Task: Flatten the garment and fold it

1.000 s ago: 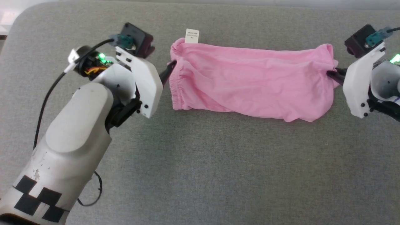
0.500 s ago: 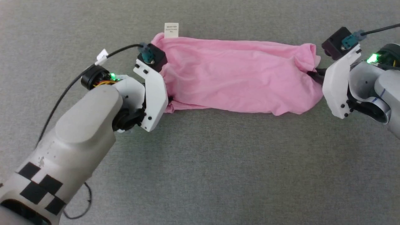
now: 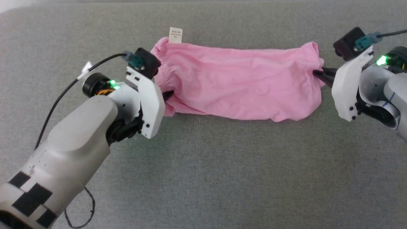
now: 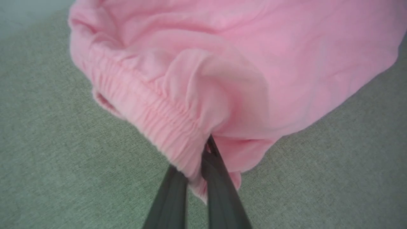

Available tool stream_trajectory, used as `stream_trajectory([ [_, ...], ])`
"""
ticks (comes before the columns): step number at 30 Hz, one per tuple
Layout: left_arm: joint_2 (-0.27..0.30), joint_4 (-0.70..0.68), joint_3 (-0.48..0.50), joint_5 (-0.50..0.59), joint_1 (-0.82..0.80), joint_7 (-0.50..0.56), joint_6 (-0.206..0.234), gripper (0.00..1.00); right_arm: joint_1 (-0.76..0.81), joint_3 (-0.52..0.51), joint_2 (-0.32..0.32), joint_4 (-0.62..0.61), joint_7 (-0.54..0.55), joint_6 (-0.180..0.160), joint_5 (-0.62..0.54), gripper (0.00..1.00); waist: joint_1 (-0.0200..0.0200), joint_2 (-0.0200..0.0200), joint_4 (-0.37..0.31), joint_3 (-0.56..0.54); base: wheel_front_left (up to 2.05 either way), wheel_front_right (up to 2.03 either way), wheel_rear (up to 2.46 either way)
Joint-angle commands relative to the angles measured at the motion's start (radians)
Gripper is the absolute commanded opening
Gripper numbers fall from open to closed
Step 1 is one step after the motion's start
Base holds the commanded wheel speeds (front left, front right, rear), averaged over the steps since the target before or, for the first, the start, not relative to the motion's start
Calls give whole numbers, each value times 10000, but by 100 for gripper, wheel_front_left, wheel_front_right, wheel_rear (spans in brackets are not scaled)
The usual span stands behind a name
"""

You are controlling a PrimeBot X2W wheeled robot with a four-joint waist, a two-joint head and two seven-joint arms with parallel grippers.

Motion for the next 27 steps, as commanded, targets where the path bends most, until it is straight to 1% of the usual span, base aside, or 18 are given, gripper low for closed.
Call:
stream_trajectory([
  [1,150,-141,-24,-128,235,-280,-64,0,193,16,-84,-10,-99,-9,106,0,-1,0,57,-438,0,0,0],
  [7,690,-840,-128,-344,1319,-1179,-62,0,1003,24,-529,-637,-352,-9,145,0,-1,0,157,-1273,0,0,0],
  [10,959,-1390,-109,-483,2027,-1512,113,0,1490,25,-920,-1154,-619,-9,142,0,-1,0,236,-1630,0,0,0],
  [13,1232,-2122,-170,-596,2720,-1650,369,0,2045,26,-1448,-1806,-848,-9,249,0,-1,0,324,-1903,0,0,0],
  [16,1557,-2852,-171,-676,3310,-1773,724,0,2567,-11,-2052,-2481,-1010,-9,265,0,-1,0,348,-2117,0,0,0],
  [21,1843,-3677,-377,-708,4208,-1827,1271,0,3609,-211,-2852,-3353,-974,-9,296,0,-1,0,328,-2209,0,0,0],
  [24,1896,-3621,-600,-523,4556,-1869,1495,0,4162,-421,-2972,-3411,-867,-9,297,0,-1,0,246,-2117,0,0,0],
  [27,1717,-3320,-715,-523,4767,-1978,1552,0,4590,-619,-2736,-3212,-717,-9,314,0,-1,0,172,-1910,0,0,0],
])
